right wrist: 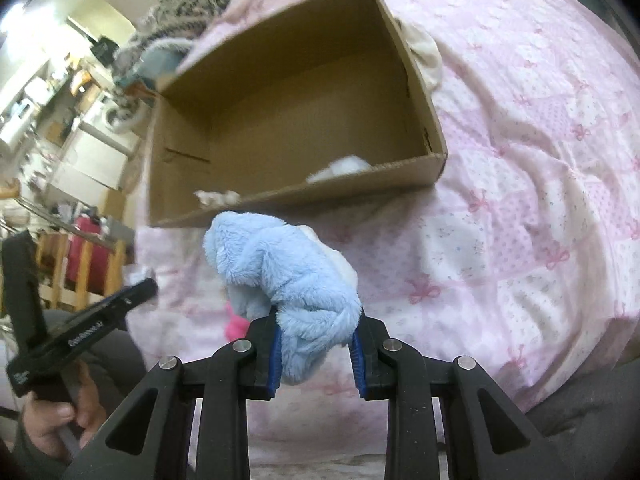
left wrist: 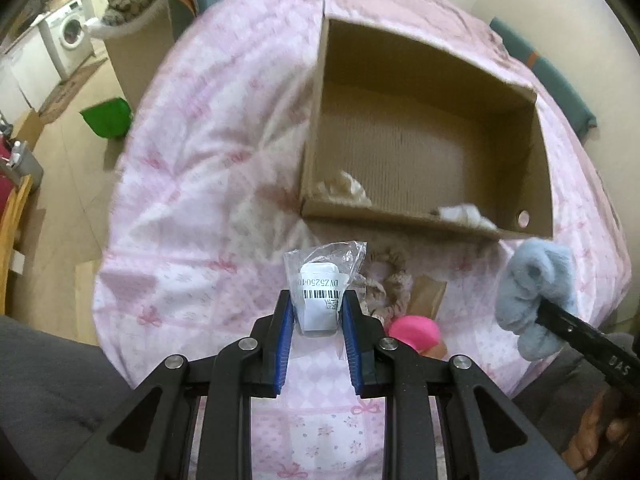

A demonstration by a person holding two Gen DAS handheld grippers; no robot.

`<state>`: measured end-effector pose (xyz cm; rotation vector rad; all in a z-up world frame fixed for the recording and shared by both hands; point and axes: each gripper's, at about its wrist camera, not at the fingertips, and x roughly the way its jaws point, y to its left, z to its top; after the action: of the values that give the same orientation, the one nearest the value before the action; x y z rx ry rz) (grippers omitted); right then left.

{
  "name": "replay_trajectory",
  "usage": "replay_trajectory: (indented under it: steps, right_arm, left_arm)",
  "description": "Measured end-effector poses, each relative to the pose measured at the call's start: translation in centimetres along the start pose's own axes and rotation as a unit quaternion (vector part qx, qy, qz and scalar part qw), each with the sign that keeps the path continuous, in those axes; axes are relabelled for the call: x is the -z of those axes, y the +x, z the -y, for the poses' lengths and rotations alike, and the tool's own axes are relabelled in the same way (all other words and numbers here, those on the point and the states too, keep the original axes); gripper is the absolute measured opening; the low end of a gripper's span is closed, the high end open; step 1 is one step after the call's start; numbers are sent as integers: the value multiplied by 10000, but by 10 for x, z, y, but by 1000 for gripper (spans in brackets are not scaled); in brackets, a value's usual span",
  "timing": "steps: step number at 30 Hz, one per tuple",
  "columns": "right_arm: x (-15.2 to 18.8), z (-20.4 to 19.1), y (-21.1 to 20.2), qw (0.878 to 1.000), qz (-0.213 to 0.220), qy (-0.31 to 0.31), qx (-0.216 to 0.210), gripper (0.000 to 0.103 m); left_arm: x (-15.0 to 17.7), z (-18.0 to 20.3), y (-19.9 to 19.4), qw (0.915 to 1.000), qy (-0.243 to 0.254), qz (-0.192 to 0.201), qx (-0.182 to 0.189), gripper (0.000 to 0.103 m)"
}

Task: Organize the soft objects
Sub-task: 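Carry the bag and blue scrunchie into the box and open both grippers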

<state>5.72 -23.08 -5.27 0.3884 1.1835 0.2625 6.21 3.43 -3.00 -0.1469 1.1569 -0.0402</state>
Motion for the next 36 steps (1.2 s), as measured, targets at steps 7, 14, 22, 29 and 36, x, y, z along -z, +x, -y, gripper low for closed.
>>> replay_trajectory:
  steps: [7, 14, 22, 29, 36]
  right_arm:
    - [-14, -15, -32, 9984, 503, -210, -176, 29]
    - [-47, -32, -54, 9944, 932, -465, -193, 29]
    - [-91, -28, -46, 9910, 1239, -490, -141, 30]
    - [-102, -9, -3, 9938, 1043, -385, 42, 30]
    - [-100, 0, 30, 9971, 618, -314, 306, 30]
  left_arm:
    - [-26, 14, -30, 9990, 149, 350, 214, 22]
    - [-68, 31, -39, 9969, 367, 681, 167, 22]
    - [-105, 50, -14, 9943, 544, 909, 96, 22]
    - [-118, 50, 29, 9957, 525, 758, 110, 22]
    - [-111, 45, 60, 9966, 519, 642, 66, 22]
